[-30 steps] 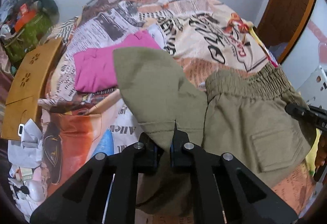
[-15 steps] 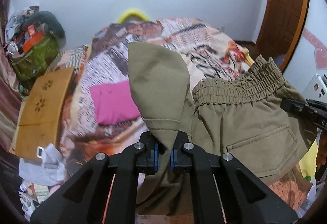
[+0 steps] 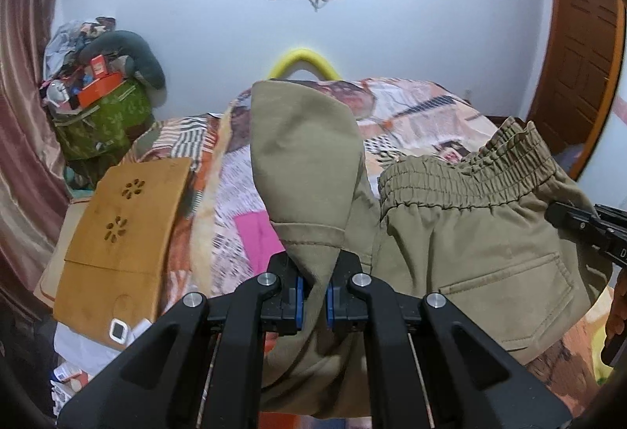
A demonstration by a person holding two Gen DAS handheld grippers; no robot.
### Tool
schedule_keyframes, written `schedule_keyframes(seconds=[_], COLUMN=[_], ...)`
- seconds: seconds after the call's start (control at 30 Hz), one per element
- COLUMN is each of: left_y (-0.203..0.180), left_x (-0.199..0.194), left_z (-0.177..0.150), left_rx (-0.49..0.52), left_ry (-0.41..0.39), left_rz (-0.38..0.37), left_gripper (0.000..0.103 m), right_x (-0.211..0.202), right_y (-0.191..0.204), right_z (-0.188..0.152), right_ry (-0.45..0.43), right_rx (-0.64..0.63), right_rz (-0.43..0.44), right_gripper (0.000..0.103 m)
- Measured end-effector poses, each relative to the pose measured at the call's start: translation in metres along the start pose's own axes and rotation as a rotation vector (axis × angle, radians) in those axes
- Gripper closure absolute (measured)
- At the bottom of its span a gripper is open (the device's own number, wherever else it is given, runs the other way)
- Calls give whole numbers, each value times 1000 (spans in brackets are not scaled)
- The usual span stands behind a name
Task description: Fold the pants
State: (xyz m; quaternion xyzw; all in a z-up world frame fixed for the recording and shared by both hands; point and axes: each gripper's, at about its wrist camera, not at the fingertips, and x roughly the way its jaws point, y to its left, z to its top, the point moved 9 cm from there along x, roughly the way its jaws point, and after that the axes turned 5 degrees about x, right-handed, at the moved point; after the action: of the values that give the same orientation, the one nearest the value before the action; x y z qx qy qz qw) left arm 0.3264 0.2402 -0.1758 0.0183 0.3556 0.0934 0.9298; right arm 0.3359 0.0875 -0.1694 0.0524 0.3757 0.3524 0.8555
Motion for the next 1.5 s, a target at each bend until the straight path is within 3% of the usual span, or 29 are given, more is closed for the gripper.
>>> schedule_keyframes(seconds=[0.27,0.5,0.73,0.83,0.9,1.07,1.13,1.33,1.5], left_y=[49,69,77,83,89,101,103,97,80], left_x=[65,136,211,244,257,257,252,217,163], left_z=[13,5,-29,-54,-72,-90,-92,-94,-73], left_rx=[-76,-98,-91,-73,-53,-72,-71,-30,1], left_ry=[21,62,148,226,265,305,321,345,267], left_rz=[56,80,109,149,198,198,200,190,173], left_gripper=[95,95,93,86,76,54,49,47,38], right_x=[63,122,185,209,214,203,195,171,135], right_y=[7,-3,-20,-35,-45,-53,-54,-47,-27], right_z=[29,29,7,-11,-20,-27,-29,-33,-19], right_ry=[2,30,100,164,182,204,211,218,165], right_rx=[-4,-8,-22,-14,6,24,12,-15,-41], right_rz=[6,-22,-93,-138,-161,-169,-201,-235,-208], right_gripper=[95,95,95,95,93,86,76,61,61])
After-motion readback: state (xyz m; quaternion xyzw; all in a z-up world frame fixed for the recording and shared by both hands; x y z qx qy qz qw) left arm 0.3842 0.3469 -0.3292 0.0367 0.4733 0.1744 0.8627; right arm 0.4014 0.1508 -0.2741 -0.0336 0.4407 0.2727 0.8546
